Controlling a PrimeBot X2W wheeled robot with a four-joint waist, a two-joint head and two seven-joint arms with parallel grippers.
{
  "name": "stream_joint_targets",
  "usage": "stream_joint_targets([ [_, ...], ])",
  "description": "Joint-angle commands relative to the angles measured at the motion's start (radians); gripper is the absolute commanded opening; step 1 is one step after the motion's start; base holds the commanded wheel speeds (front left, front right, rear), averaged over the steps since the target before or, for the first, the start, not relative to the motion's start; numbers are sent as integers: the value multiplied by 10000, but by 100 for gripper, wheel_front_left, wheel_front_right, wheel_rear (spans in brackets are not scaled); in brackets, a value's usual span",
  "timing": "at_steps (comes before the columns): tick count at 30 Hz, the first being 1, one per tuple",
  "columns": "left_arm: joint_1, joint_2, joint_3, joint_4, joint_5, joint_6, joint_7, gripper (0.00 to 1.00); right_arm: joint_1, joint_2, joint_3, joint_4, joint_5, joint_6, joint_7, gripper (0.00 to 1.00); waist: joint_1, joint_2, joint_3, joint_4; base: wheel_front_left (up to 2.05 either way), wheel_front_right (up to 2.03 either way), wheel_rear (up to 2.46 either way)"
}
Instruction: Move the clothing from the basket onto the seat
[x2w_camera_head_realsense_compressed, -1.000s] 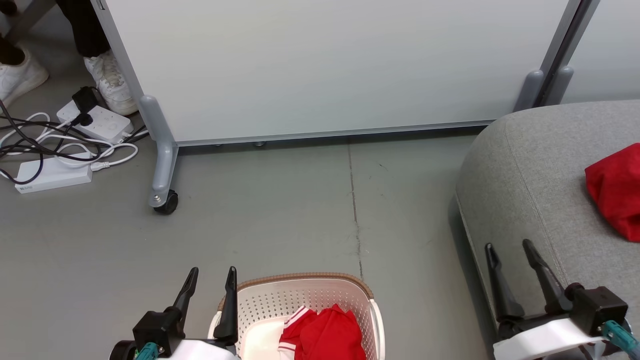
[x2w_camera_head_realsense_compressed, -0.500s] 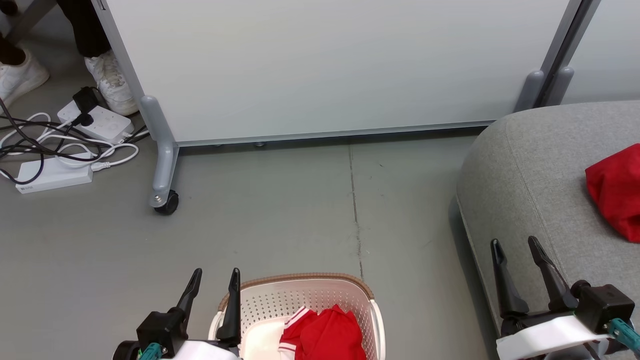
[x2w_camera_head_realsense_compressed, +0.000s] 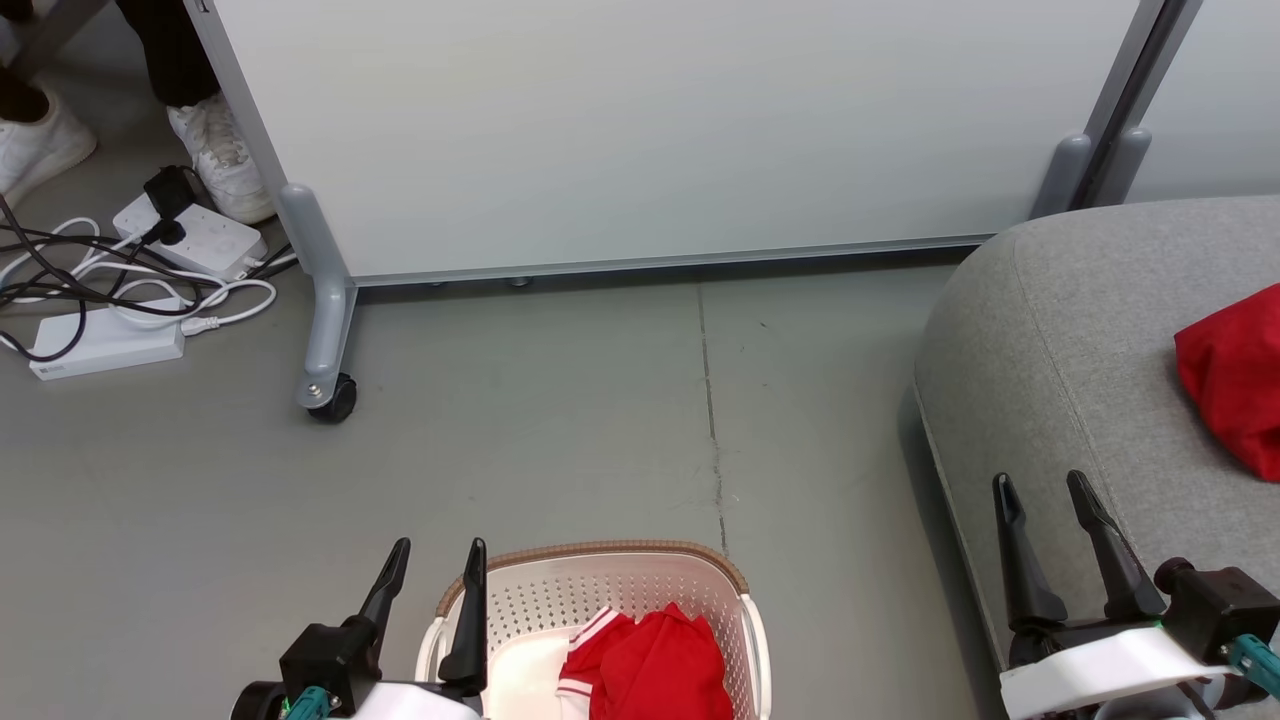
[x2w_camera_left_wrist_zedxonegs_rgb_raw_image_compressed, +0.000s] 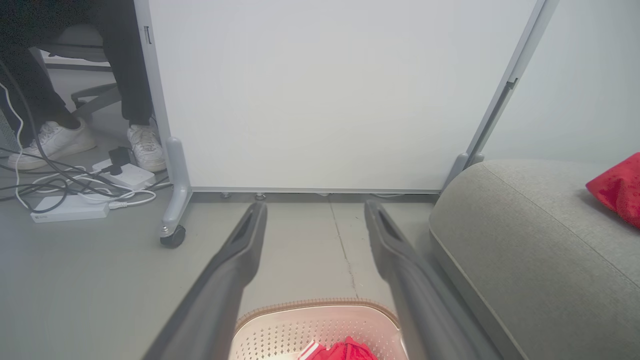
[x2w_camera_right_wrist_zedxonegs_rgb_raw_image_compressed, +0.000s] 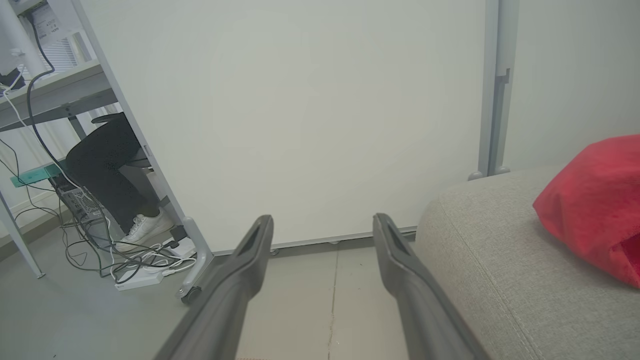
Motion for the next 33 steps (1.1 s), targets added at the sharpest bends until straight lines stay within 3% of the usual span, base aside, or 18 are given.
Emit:
stream_joint_targets([
  [1,-149,36,1,14,42,-24,1,100,-68,0,-6,-18,70,2,-45,100,0,0,31,3,0,0,0],
  [9,-354,33,-201,74,152,-53,1,100,-281,-163,241,1,-33,2,-45,100,0,0,597,-79,0,0,0],
  [17,-1691,38,-993,882,1310,-306,1,100,-1085,-596,110,-43,47,2,-45,100,0,0,3082,-665,0,0,0],
  [23,-3156,46,-1774,2319,2158,-692,0,100,-1692,-561,-59,-276,96,2,-45,100,0,0,4977,-1230,0,0,0],
  [33,-6154,302,-2731,6314,3426,-960,0,100,-2629,-317,190,-519,132,2,-45,100,0,0,7213,-2314,0,0,0],
])
